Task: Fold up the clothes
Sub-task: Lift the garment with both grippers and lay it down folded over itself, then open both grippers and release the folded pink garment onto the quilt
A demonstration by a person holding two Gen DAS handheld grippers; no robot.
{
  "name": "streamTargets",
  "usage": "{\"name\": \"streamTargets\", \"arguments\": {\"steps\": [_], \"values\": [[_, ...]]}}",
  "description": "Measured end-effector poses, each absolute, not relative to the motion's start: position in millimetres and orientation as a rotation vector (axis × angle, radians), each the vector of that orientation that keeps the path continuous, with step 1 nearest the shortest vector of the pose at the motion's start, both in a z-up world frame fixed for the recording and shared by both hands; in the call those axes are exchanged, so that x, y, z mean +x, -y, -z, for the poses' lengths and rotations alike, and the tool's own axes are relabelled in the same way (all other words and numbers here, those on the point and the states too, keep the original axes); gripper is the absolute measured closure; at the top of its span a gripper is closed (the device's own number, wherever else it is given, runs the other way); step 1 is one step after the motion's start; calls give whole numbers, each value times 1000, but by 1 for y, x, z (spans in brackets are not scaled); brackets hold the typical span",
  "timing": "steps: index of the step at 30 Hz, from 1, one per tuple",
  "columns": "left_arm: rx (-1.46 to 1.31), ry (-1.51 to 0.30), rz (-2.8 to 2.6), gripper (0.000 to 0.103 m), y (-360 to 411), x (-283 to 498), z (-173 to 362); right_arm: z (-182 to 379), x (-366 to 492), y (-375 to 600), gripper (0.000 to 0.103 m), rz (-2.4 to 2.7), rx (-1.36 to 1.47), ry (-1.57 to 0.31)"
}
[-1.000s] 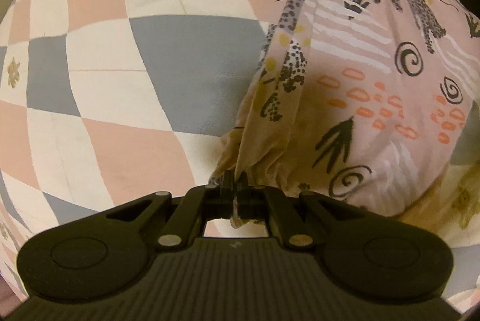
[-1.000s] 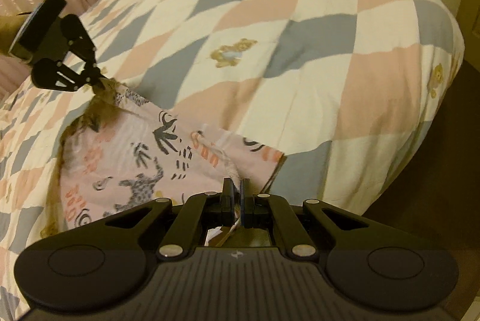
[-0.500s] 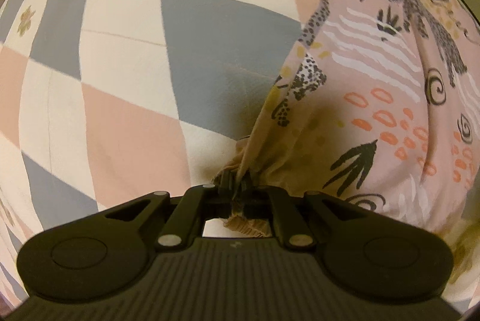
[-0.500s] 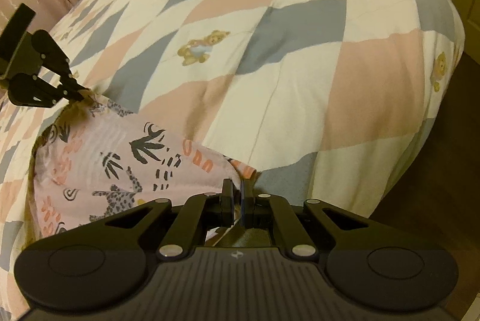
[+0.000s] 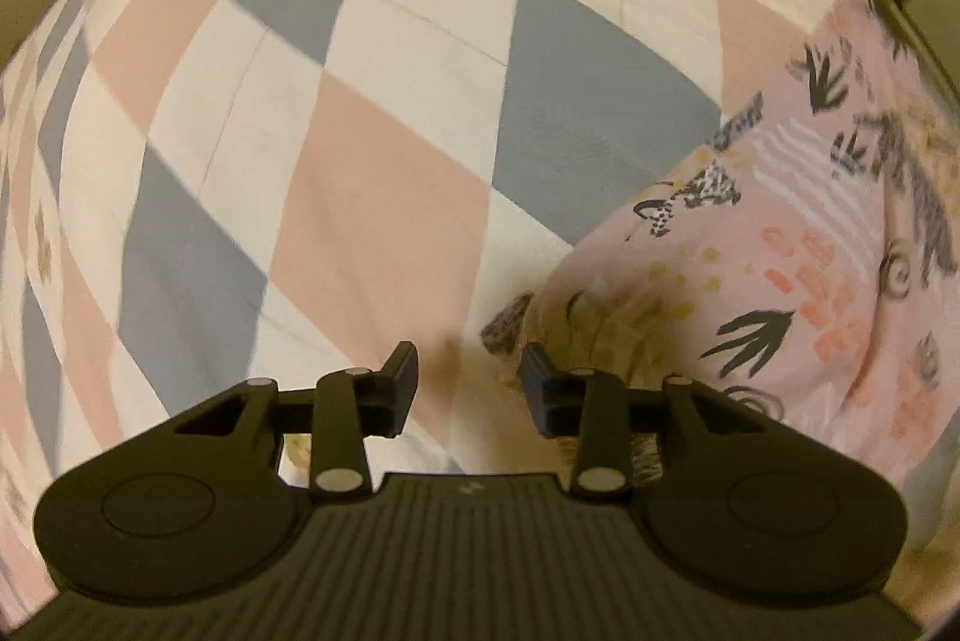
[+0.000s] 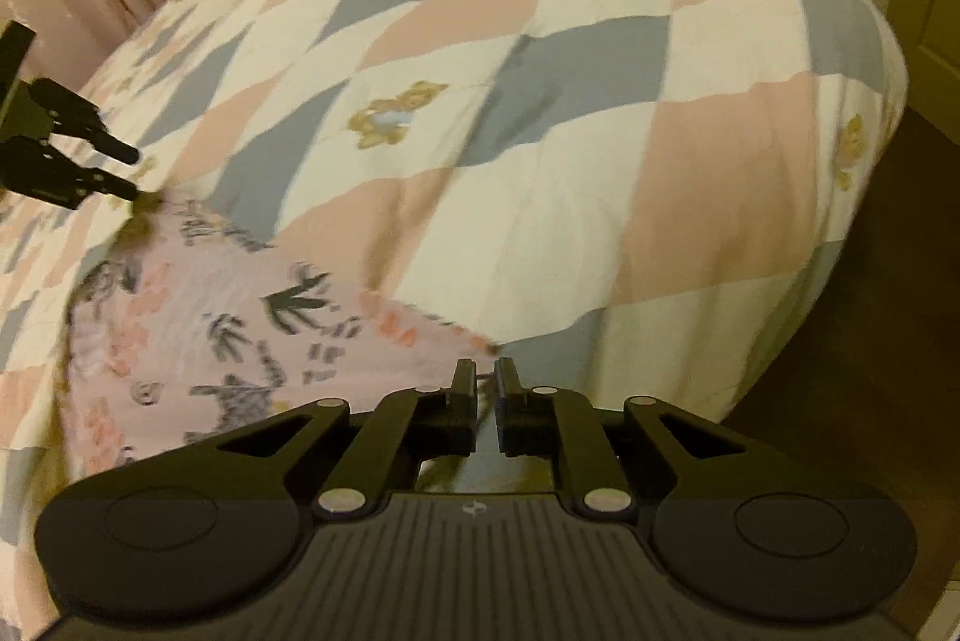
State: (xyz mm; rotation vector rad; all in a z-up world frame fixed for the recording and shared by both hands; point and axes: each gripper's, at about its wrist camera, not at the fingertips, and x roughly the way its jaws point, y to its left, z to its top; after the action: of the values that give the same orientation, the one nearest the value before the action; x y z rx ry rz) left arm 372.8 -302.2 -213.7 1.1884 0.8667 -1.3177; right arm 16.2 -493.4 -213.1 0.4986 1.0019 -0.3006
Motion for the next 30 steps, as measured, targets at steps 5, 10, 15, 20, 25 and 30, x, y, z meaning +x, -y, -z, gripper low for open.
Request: {"name": "streamTargets", "arguments": {"steps": [5,10,15,20,25,30], "values": [[1073,-988,1325,71,302,370,225,216,23,474,90,243,484,-1018],[980,-1035,1296,93,298,372,235,219,29,461,90,213,469,-1030],[973,-979,1262,101,295,375,233,218,31,457,89,209,447,-1036],[953,-956,1216,98,280,380,223,209,36,450,88,191,418,-1039],[911,-954,1186,93,234,383,201,195,52,433,88,132,357,-1036],[853,-1011,1228,88,181,365,193,183,81,399,76,7,257,-1038]]}}
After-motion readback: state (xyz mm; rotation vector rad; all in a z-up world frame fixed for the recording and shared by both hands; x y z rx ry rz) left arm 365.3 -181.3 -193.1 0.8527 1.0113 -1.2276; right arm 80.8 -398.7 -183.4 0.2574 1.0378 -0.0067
